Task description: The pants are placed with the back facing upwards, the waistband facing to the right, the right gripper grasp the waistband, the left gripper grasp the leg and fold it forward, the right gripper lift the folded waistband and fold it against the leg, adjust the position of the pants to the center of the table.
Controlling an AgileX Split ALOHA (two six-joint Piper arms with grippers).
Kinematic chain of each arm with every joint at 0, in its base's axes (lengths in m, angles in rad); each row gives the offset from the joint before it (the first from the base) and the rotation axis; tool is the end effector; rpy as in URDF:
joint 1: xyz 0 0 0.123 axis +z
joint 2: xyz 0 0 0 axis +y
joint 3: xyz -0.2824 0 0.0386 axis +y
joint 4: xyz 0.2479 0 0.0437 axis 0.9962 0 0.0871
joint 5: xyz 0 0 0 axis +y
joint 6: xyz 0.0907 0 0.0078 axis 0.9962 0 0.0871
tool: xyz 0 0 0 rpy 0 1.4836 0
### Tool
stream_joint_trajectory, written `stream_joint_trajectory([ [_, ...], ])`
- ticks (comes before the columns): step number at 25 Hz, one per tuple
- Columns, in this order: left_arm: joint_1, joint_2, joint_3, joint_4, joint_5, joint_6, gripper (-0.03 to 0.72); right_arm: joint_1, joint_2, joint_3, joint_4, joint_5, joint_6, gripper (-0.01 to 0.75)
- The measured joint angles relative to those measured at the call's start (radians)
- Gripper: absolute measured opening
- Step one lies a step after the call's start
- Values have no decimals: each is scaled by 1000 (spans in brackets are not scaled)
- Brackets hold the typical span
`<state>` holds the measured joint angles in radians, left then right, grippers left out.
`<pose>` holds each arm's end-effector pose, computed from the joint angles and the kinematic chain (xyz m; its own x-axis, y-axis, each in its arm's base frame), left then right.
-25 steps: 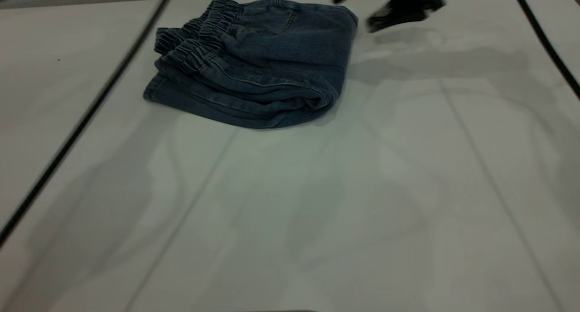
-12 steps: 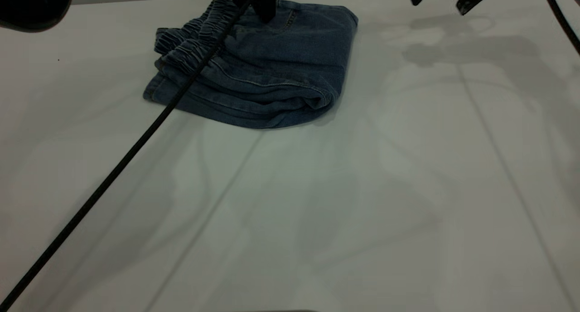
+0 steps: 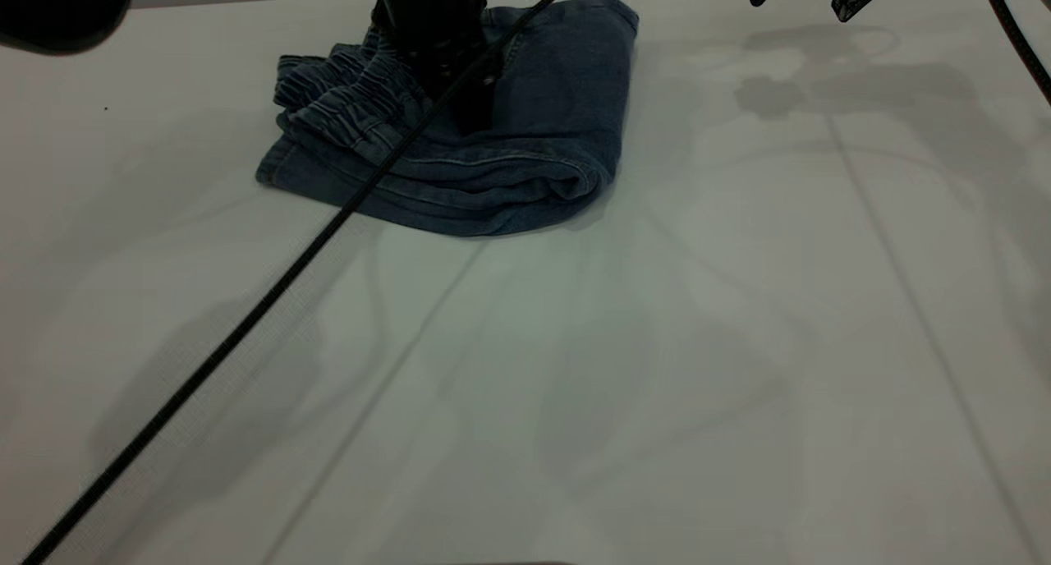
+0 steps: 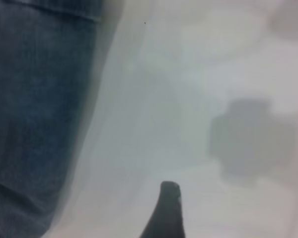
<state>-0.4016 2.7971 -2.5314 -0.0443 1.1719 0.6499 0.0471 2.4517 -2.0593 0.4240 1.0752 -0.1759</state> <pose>0.5042 -0.2181 0.0703 -0.4885 0.8493 -0.2001 0.8527 0.5133 0.0974 0.5053 0.0568 0.1359 -0.9764 -0.0129 -0.2154 -0.0917 0.9283 0.3603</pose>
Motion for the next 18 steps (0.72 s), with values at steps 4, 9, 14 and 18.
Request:
stream_joint_trajectory([
  [4, -5, 4, 1, -15, -1, -40, 455, 0, 0, 0, -6, 12, 0, 594],
  [9, -35, 4, 0, -34, 1, -318, 456, -1, 0, 0, -24, 14, 0, 594],
  [14, -84, 11, -20, -46, 1, -575, 456, -14, 0, 0, -24, 22, 0, 594],
  [18, -99, 13, -20, -55, 1, -611, 456, -25, 0, 0, -25, 30, 0, 594],
])
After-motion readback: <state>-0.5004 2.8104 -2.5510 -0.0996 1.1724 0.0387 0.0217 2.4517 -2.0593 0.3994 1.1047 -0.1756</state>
